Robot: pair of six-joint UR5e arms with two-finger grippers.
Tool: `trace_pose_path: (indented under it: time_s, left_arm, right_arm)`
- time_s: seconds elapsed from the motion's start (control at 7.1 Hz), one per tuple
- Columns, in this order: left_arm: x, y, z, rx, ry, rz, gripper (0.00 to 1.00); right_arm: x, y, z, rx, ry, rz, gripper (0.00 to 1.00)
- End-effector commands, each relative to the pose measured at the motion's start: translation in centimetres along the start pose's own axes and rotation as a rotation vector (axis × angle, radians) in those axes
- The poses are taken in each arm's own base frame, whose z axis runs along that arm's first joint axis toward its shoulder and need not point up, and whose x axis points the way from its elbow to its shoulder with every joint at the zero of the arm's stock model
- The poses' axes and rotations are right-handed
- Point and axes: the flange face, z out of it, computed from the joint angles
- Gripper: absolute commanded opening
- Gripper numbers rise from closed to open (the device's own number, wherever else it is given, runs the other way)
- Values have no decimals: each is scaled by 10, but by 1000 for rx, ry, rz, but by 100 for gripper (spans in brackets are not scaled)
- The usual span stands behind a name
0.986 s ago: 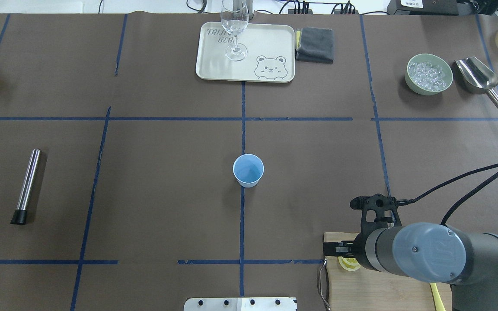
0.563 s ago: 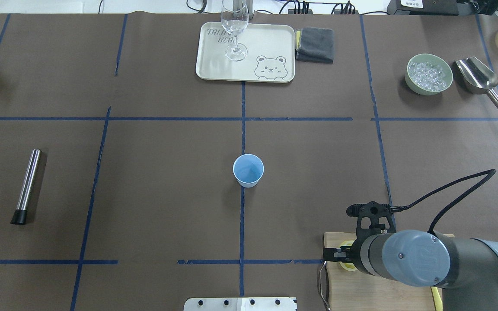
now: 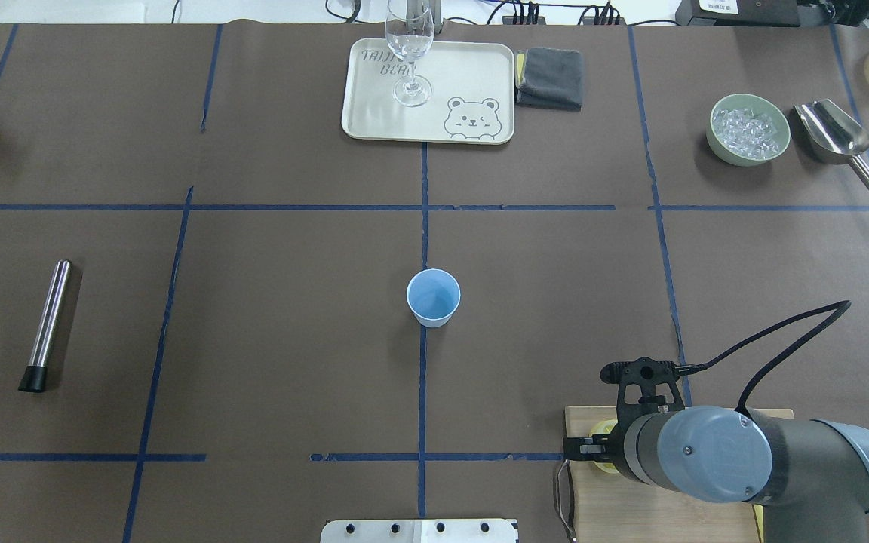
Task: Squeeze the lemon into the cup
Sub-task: 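Lower the right gripper and grasp the half lemon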
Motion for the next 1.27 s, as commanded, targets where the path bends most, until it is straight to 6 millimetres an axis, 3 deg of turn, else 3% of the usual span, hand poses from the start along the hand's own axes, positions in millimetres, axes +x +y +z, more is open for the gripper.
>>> trace_pose_path:
  time_s: [0.0,0.28,0.42,1.13]
  left_arm:
    - [0,0,0,1,0,1,100]
    - [0,-1,0,0,0,1,100]
    - [0,0,0,0,2,1,100]
    - [2,-1,-1,3,1,4,100]
  right_arm:
    - [0,-2,-1,4,-2,4,78]
    - [0,-3,-3,7,-5,8,56]
    - [0,-3,-4,7,-6,8,51]
    - [3,-10,-23,22,-31,18,47]
